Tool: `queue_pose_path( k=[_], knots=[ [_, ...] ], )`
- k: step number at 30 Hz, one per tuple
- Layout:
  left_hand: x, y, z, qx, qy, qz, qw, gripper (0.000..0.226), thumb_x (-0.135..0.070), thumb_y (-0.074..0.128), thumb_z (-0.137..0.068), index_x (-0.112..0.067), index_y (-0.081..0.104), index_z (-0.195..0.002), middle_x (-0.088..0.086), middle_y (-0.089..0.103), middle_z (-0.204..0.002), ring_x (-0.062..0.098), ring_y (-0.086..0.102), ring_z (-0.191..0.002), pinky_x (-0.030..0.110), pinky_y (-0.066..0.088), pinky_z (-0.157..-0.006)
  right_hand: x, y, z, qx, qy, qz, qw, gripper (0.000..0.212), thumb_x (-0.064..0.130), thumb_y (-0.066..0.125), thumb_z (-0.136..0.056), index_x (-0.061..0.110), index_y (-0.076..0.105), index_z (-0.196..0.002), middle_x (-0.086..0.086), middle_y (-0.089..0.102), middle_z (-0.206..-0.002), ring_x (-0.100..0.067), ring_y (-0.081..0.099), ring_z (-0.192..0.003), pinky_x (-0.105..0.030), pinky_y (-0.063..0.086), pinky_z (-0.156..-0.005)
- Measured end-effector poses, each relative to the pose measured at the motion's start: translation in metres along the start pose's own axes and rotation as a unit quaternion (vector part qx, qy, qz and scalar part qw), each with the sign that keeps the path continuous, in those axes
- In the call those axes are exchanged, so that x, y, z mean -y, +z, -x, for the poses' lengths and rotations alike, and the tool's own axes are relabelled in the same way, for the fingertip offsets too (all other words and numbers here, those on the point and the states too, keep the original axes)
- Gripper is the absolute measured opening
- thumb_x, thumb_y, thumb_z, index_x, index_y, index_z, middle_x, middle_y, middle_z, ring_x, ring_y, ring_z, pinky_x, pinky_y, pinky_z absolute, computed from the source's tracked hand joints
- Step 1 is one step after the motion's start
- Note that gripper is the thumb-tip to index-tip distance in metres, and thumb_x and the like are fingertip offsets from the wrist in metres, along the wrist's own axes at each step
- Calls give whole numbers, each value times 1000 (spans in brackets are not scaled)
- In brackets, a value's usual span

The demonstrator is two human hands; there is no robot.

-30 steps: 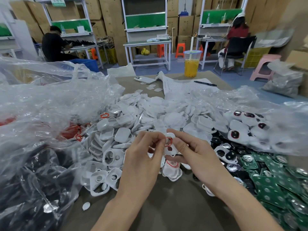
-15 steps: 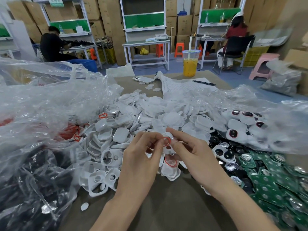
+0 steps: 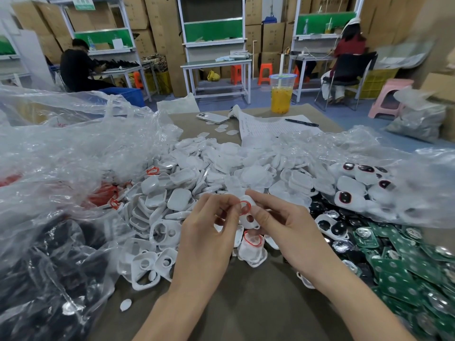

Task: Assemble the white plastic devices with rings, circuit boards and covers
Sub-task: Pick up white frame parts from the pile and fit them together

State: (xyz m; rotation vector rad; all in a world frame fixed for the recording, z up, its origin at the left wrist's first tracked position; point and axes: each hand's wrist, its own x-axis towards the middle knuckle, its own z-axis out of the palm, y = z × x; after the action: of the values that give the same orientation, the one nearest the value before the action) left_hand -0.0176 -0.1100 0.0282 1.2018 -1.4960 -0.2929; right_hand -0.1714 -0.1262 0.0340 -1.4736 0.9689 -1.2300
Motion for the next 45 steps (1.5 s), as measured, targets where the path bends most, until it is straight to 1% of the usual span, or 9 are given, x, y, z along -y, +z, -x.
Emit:
queue_pose_path(
  k=[4,9,14,17,24,26,30,40,45],
  knots=[
    [0,0,0,-5,-1,1,1000,5,-43,63,-89,-40,65,-86,-22,64,-92,0,64,-87,2,40,-72,1,1,0,-2,2,-4,1000,31,17,64,-97,45,70,-107,13,77,-96,-7,72,-90,-19,57,-78],
    [0,0,0,-10,-5,0,1000,6,-43,63,-89,-39,65,-85,-23,64,-92,-2,63,-87,2,40,-72,5,2,1,-3,15,-40,999,25,16,68,-94,37,72,-108,10,77,-97,-3,71,-85,-13,54,-71],
    [1,0,0,-11,-4,2,1000,4,-38,66,-89,-38,65,-86,-22,64,-92,-2,64,-86,2,41,-71,6,3,2,-3,31,-73,997,22,13,71,-92,23,75,-110,4,78,-97,-3,70,-81,-15,55,-68],
    [2,1,1,-10,-4,-4,1000,10,-32,70,-90,-39,65,-86,-21,64,-91,0,65,-85,3,42,-71,6,2,2,-3,32,-64,997,21,13,70,-92,23,75,-110,5,78,-96,-3,71,-83,-16,55,-68],
    [1,0,0,-8,-10,-5,1000,9,-30,71,-90,-36,67,-85,-20,65,-91,2,66,-85,4,42,-72,4,2,2,-9,42,-69,997,23,10,70,-92,17,75,-113,2,78,-97,-7,72,-86,-17,57,-68],
    [0,0,0,-9,-14,2,1000,8,-31,70,-90,-37,67,-85,-20,65,-91,2,66,-85,4,42,-72,5,2,2,-8,49,-81,996,22,9,70,-92,17,75,-111,1,78,-97,-5,71,-84,-17,57,-68],
    [0,1,0,-8,-38,14,999,17,-22,74,-89,-37,68,-83,-20,67,-90,1,67,-84,4,43,-71,4,2,1,-3,59,-87,994,22,9,70,-92,18,75,-111,-1,78,-99,-9,71,-82,-20,58,-70],
    [0,0,-1,5,-74,58,996,19,-17,76,-88,-35,71,-86,-18,70,-88,3,69,-84,9,47,-72,4,1,2,-1,65,-70,995,21,9,71,-91,19,77,-108,-2,78,-99,-16,73,-93,-23,59,-72],
    [1,1,-2,14,-130,98,987,18,-20,76,-87,-37,72,-86,-16,73,-86,3,70,-85,10,48,-72,6,1,2,2,73,-76,994,21,9,71,-91,20,77,-109,-3,78,-98,-14,72,-90,-24,59,-73]
  ],
)
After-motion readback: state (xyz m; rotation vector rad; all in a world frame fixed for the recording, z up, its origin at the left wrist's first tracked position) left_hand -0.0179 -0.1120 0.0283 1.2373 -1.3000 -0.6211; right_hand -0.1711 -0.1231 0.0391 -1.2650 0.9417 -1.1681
